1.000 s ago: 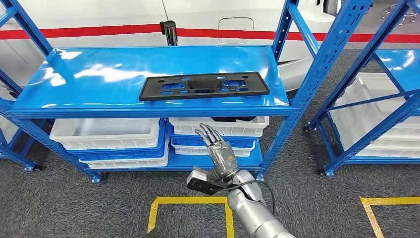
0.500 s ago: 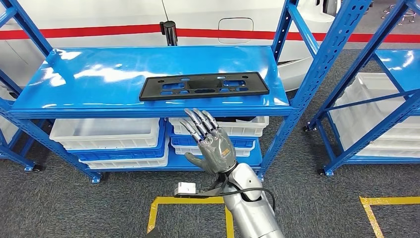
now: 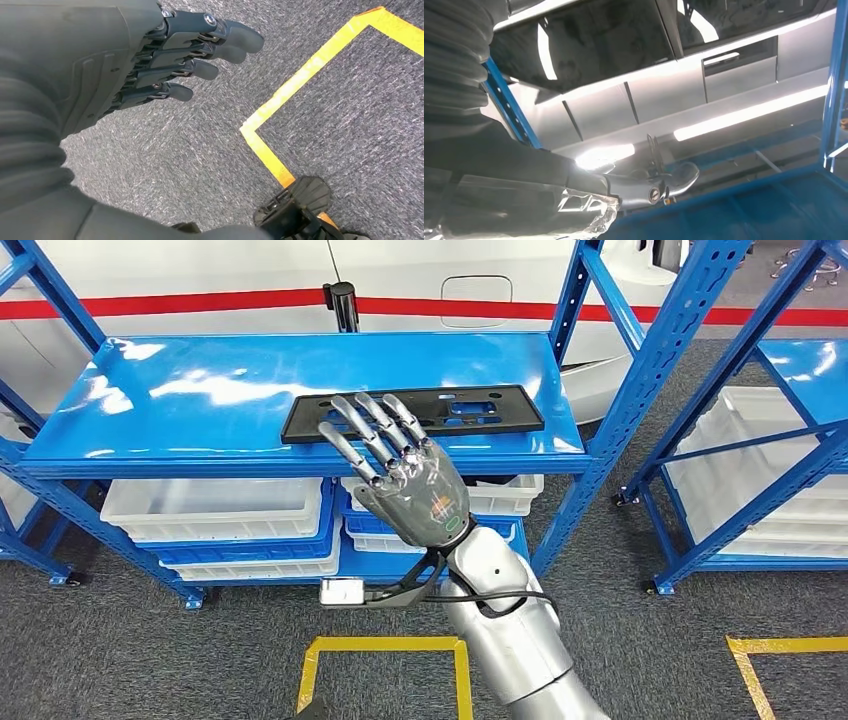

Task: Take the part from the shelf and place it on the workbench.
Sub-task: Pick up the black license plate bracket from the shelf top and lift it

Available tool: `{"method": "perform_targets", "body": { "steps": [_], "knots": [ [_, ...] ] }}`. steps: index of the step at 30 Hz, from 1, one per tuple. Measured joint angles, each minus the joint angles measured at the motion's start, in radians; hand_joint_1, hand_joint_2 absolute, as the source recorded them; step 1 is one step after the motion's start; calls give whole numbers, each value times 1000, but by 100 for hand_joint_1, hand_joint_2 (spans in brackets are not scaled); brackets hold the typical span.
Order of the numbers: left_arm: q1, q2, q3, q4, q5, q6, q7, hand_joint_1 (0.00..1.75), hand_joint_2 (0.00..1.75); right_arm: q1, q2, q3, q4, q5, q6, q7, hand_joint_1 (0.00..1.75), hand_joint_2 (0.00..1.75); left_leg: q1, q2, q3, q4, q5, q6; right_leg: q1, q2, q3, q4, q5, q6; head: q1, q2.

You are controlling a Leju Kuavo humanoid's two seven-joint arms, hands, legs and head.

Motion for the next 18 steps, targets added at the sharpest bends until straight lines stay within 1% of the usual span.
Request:
{"method": "perform_targets", "body": {
  "steps": [1, 5, 8, 11, 14, 18],
  "knots": [
    [-1, -1, 1, 0, -2, -1, 0, 0, 0, -13, -7, 22, 3, 4, 0, 27, 0, 175, 0, 0, 0, 0, 0, 0, 0, 0, 0, 0, 0, 0, 0, 0],
    [-6, -5, 9, 0, -7, -4, 0, 0, 175, -68, -33, 98, 42, 19, 0, 124, 0, 175, 0, 0, 0, 0, 0, 0, 0, 0, 0, 0, 0, 0, 0, 0],
    [-10, -9, 12, 0, -13, -10, 0, 0, 175, -110, -46, 124, 100, 33, 0, 185, 0, 175, 0, 0, 0, 0, 0, 0, 0, 0, 0, 0, 0, 0, 0, 0],
    [-15, -11, 16, 0, -20, -16, -2, 0, 175, -141, -59, 119, 169, 44, -1, 223, 0, 175, 0, 0, 0, 1, 0, 0, 0, 0, 0, 0, 0, 0, 0, 0],
    [-18, -12, 19, 0, -30, -19, -6, 0, 175, -153, -62, 78, 229, 52, -3, 222, 0, 175, 0, 0, -1, 1, 0, 0, 0, 0, -1, 0, 0, 1, 0, 0],
    [-25, -14, 24, 1, -46, -20, -13, 0, 175, -162, -63, 3, 309, 67, -5, 190, 0, 175, 0, -1, -2, 2, 0, 0, 0, -1, -1, 0, 1, 1, 0, 0]
  ]
}}
